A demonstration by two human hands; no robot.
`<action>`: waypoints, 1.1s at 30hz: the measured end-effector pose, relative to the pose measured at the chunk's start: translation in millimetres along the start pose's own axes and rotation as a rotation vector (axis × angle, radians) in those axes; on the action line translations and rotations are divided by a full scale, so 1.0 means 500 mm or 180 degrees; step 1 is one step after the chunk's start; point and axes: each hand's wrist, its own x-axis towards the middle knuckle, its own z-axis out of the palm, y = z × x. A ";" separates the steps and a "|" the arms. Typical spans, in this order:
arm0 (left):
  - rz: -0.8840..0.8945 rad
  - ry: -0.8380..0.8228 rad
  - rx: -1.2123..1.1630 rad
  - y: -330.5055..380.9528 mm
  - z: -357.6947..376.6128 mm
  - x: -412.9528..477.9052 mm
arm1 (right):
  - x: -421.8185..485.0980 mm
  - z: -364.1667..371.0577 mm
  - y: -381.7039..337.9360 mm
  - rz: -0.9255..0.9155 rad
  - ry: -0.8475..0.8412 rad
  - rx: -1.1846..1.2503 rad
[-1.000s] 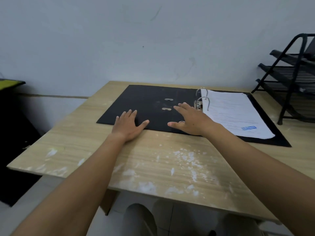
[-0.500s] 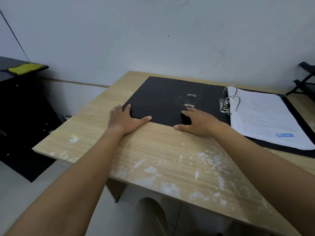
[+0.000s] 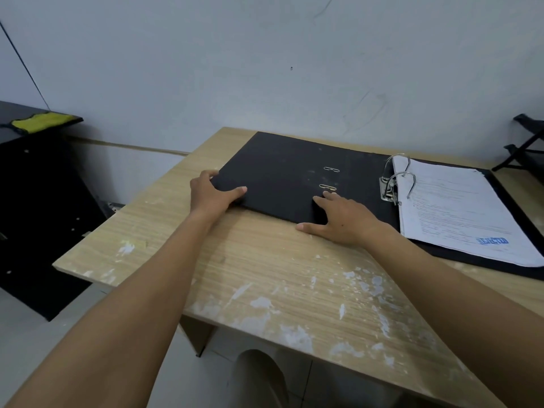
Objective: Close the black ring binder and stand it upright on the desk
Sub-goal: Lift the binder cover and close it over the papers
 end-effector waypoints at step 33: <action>-0.1175 0.0162 -0.2554 0.082 0.106 -0.046 | -0.018 0.000 -0.072 0.0007 0.0332 -0.0200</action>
